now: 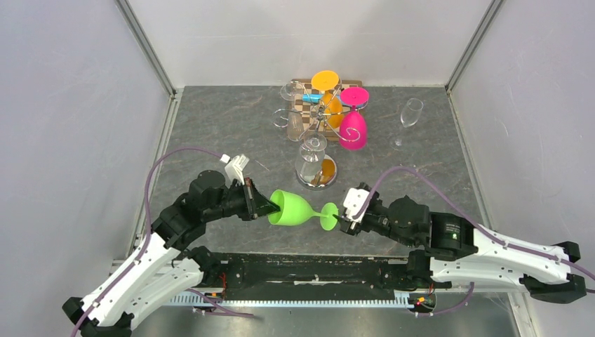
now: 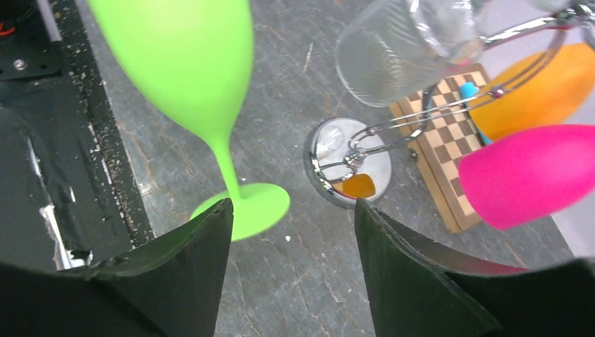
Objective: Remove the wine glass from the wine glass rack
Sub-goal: Place the wine glass at the center of the board.
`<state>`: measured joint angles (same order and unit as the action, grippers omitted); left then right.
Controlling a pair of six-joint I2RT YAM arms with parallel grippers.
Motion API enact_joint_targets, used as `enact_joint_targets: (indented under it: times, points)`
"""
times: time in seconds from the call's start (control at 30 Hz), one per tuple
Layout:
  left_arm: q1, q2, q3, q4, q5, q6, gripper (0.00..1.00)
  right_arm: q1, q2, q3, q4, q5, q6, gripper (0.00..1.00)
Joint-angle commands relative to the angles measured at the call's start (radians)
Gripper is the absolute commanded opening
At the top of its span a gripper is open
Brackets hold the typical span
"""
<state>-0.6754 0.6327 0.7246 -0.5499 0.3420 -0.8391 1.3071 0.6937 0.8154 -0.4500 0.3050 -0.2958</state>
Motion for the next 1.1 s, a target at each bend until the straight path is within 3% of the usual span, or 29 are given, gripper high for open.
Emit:
enact_joint_targets:
  times: [0.0, 0.27, 0.67, 1.07]
  points:
    - [0.005, 0.02, 0.088, -0.101, -0.092, 0.101, 0.02, 0.004, -0.046, 0.027, 0.041, 0.13, 0.053, 0.71]
    - [0.004, 0.095, 0.195, -0.251, -0.317, 0.195, 0.02, 0.004, -0.077, 0.03, 0.087, 0.297, 0.156, 0.93]
    - [0.032, 0.335, 0.401, -0.363, -0.615, 0.327, 0.02, -0.017, 0.091, 0.154, -0.016, 0.396, 0.252, 0.98]
    - [0.257, 0.521, 0.596, -0.394, -0.598, 0.441, 0.02, -0.37, 0.142, 0.182, -0.048, 0.089, 0.393, 0.93]
